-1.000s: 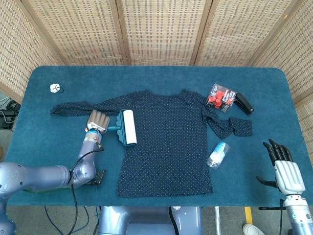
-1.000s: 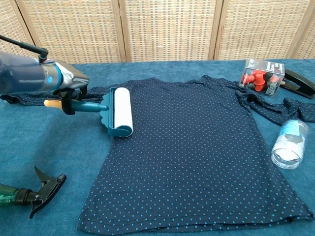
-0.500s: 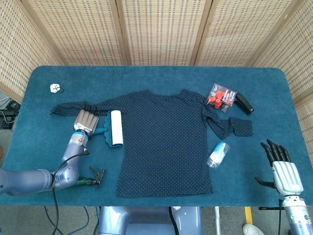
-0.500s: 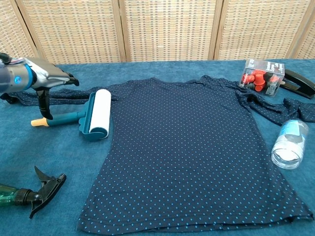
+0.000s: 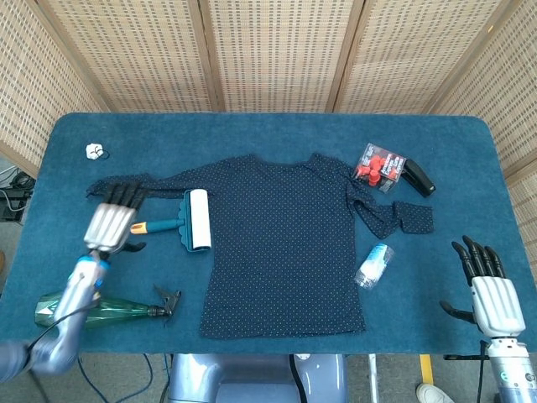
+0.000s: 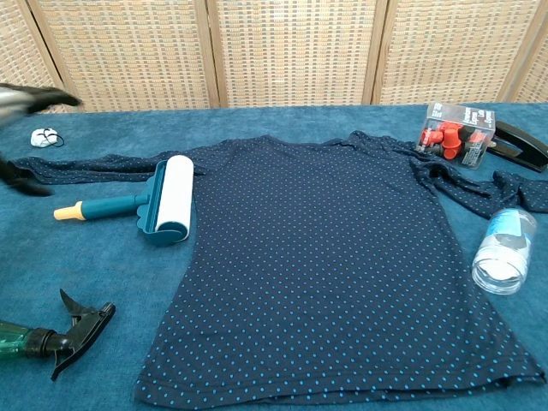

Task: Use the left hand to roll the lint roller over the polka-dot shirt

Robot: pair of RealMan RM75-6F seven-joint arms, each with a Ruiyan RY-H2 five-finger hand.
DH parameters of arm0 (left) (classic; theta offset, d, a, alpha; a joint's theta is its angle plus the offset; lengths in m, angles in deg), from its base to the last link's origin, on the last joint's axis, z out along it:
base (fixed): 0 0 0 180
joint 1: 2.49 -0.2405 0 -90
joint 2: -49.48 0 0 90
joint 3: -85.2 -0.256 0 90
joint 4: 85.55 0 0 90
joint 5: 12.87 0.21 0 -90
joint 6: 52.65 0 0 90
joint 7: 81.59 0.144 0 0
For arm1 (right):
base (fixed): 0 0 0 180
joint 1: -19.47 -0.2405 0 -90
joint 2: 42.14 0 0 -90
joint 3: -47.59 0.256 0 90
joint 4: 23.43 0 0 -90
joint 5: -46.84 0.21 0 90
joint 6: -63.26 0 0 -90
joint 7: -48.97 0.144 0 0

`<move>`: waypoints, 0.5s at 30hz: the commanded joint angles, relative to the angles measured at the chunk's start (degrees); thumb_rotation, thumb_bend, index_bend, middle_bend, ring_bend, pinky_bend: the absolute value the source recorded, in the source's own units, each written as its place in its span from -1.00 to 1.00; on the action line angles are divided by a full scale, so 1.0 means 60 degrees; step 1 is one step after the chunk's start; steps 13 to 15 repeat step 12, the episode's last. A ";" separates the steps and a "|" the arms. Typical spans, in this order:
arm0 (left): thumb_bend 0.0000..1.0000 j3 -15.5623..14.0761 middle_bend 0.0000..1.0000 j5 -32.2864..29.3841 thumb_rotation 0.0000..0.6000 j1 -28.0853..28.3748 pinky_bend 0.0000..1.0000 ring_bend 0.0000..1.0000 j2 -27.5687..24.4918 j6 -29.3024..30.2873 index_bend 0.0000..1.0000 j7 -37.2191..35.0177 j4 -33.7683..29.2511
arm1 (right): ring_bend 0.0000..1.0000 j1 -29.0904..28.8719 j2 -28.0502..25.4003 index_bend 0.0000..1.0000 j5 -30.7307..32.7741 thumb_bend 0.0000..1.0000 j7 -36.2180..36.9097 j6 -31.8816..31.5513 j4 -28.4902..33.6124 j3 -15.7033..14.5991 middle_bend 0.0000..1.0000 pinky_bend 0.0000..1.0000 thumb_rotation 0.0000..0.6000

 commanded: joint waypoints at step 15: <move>-0.73 -0.1049 -1.00 0.3177 1.00 -0.3444 -1.00 -1.00 -0.0134 0.2551 -1.00 -0.1587 0.0340 | -1.00 0.0110 -0.0051 -1.00 -0.0126 -0.84 -0.0172 -0.0366 0.0118 0.0083 -1.00 -1.00 1.00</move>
